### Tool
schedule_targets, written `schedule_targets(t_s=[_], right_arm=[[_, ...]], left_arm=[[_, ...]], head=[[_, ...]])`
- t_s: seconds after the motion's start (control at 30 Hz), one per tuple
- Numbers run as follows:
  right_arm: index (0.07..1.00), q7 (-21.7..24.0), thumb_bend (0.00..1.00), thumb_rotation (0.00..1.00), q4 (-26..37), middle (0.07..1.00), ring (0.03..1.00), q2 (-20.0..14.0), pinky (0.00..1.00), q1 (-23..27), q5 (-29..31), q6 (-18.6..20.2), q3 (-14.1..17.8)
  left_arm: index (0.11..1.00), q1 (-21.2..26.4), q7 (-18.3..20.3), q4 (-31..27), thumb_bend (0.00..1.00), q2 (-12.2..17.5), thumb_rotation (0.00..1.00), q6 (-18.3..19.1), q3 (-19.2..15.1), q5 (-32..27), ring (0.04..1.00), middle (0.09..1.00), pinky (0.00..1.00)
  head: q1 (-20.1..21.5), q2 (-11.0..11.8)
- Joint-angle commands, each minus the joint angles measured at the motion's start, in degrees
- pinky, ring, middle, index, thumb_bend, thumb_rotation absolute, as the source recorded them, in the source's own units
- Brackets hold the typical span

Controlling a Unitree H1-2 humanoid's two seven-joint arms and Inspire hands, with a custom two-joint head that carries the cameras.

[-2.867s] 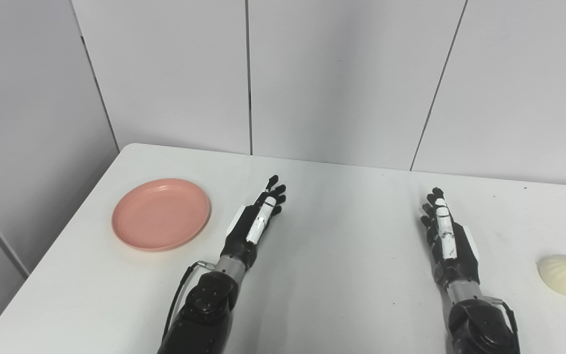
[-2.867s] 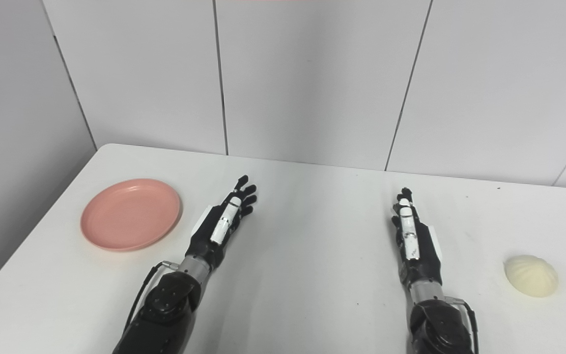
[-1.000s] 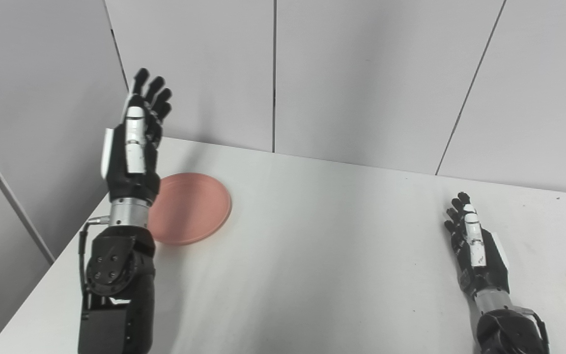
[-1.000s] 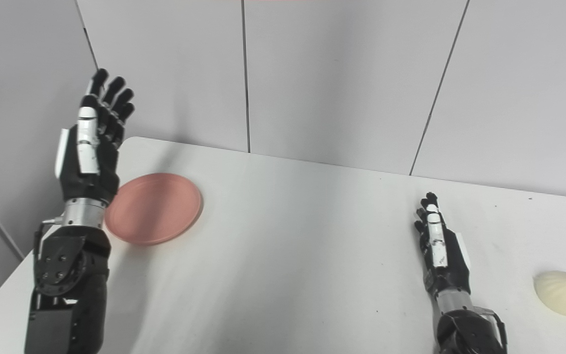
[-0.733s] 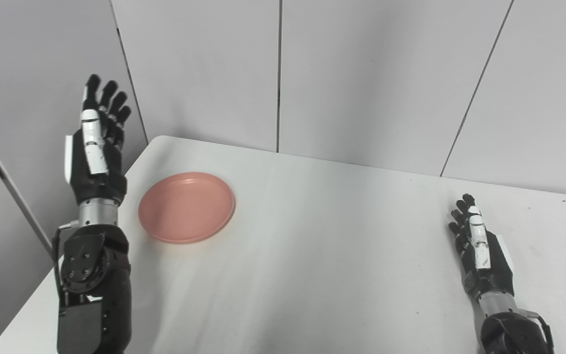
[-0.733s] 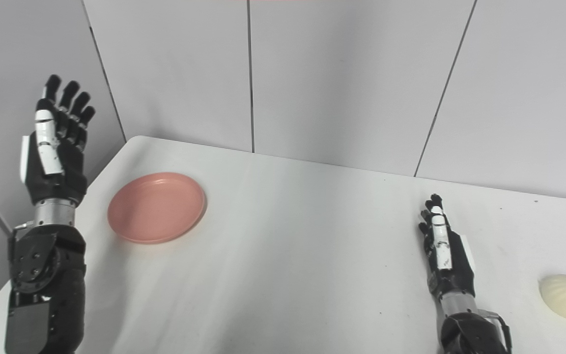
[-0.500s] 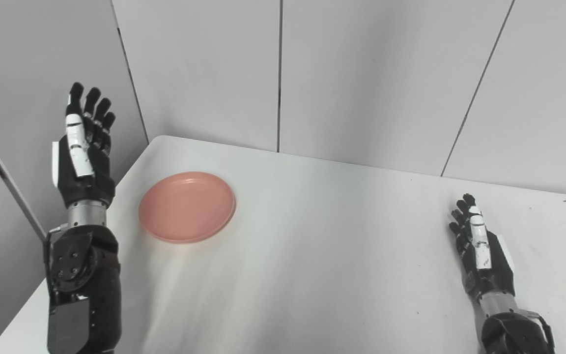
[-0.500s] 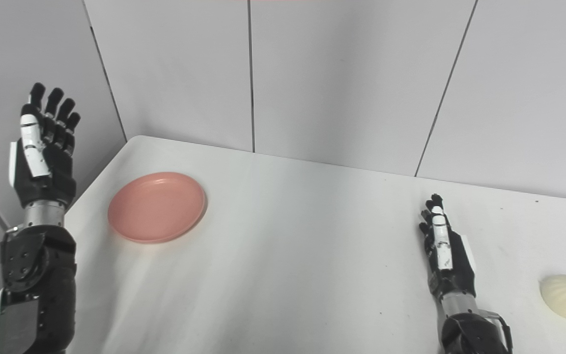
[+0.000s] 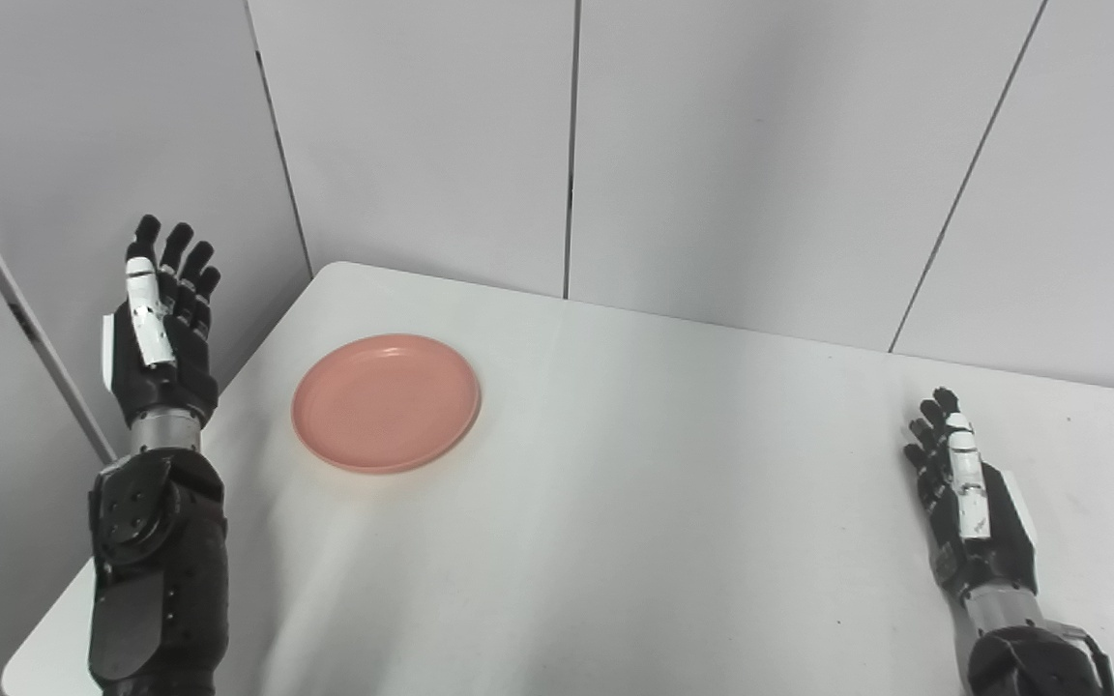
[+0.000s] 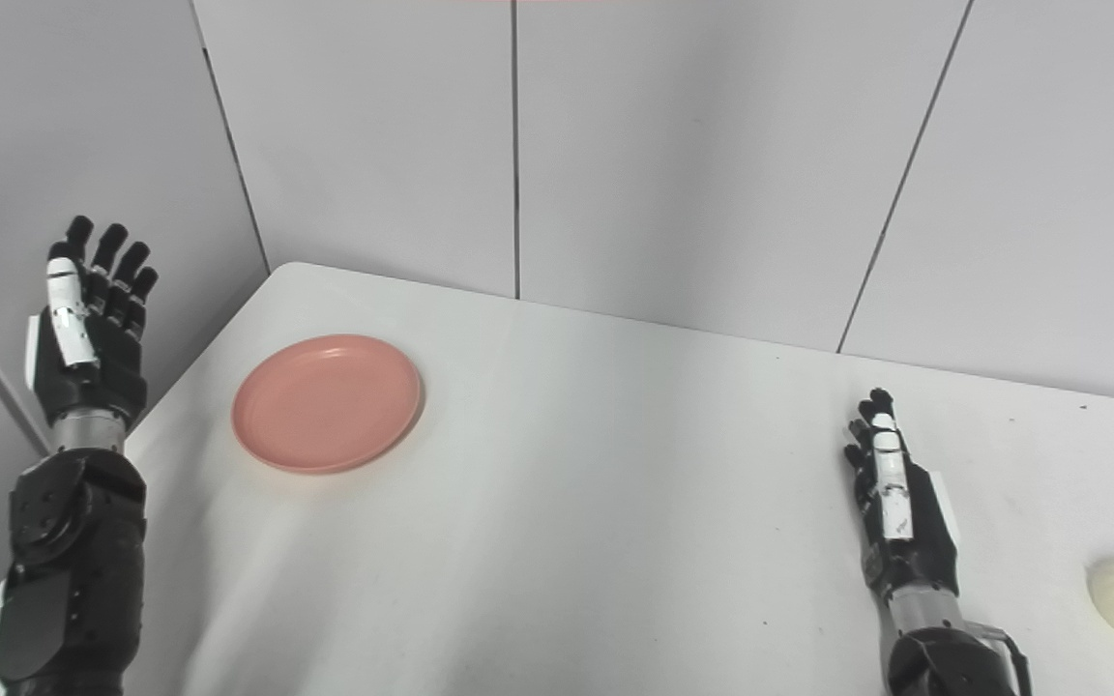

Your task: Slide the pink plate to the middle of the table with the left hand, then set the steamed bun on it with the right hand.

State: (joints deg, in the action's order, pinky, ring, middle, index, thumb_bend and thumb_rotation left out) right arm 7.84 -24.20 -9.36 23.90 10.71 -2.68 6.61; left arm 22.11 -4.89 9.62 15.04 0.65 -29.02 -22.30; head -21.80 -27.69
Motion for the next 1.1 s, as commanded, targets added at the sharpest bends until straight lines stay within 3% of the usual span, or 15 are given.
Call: schedule_targets(t_s=[0.0,0.33,1.07], right_arm=[[1.0,-1.7,0.14,1.0,-1.8,1.0,1.0,-1.4,1.0,-2.5,-0.5,2.7,1.3],[1.0,-1.7,0.15,1.0,-1.2,1.0,1.0,-1.3,1.0,-2.6,-0.7,2.9,1.2],[1.0,-1.8,0.16,1.0,-1.3,1.0,1.0,-1.3,1.0,-2.6,-0.5,2.7,1.5]], left_arm=[[0.947,2.8,1.3,0.1,0.44,1.9,0.96,-2.7,0.2,-0.9,0.922,0.936,0.95],[0.947,3.7,3.2,7.0,0.44,2.9,1.0,-2.8,0.1,-2.7,0.915,0.937,0.92],[0.924,5.0,2.8,15.0,0.4,1.8,1.0,0.9,2.4,-3.4,0.892,0.913,0.91]], head=[[0.0,-0.1],[0.1,-0.4],[0.2,-0.8]])
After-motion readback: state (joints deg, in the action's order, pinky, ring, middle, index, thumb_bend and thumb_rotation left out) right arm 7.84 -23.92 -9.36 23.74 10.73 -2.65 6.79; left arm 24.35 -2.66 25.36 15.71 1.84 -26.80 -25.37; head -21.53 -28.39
